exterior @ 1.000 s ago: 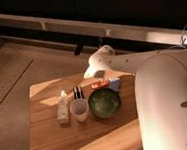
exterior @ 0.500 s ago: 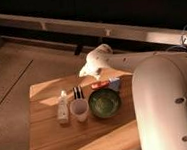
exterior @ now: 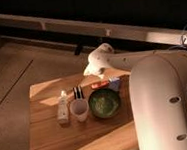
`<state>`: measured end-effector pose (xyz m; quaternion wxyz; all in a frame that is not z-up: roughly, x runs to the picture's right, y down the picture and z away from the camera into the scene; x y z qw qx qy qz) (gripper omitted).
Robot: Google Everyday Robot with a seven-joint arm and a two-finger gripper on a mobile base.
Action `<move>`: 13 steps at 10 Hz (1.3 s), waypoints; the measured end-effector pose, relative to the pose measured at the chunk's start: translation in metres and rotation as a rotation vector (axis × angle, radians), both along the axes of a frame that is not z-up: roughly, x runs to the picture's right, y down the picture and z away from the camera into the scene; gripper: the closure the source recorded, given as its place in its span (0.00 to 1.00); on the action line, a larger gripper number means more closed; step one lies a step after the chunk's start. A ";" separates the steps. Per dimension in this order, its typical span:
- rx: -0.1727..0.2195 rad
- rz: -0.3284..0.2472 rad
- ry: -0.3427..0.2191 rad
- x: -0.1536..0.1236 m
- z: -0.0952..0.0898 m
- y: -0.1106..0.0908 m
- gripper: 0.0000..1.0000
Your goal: Drag the pepper across the table
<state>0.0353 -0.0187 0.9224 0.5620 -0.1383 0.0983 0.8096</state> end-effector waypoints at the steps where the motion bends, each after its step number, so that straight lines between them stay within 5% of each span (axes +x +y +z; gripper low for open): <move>1: -0.006 0.022 0.047 0.013 0.004 0.001 0.35; 3: -0.049 0.092 0.111 0.027 0.020 0.016 0.35; 7: -0.111 0.139 0.106 -0.002 0.040 0.037 0.35; 13: -0.173 0.186 0.117 -0.010 0.053 0.058 0.38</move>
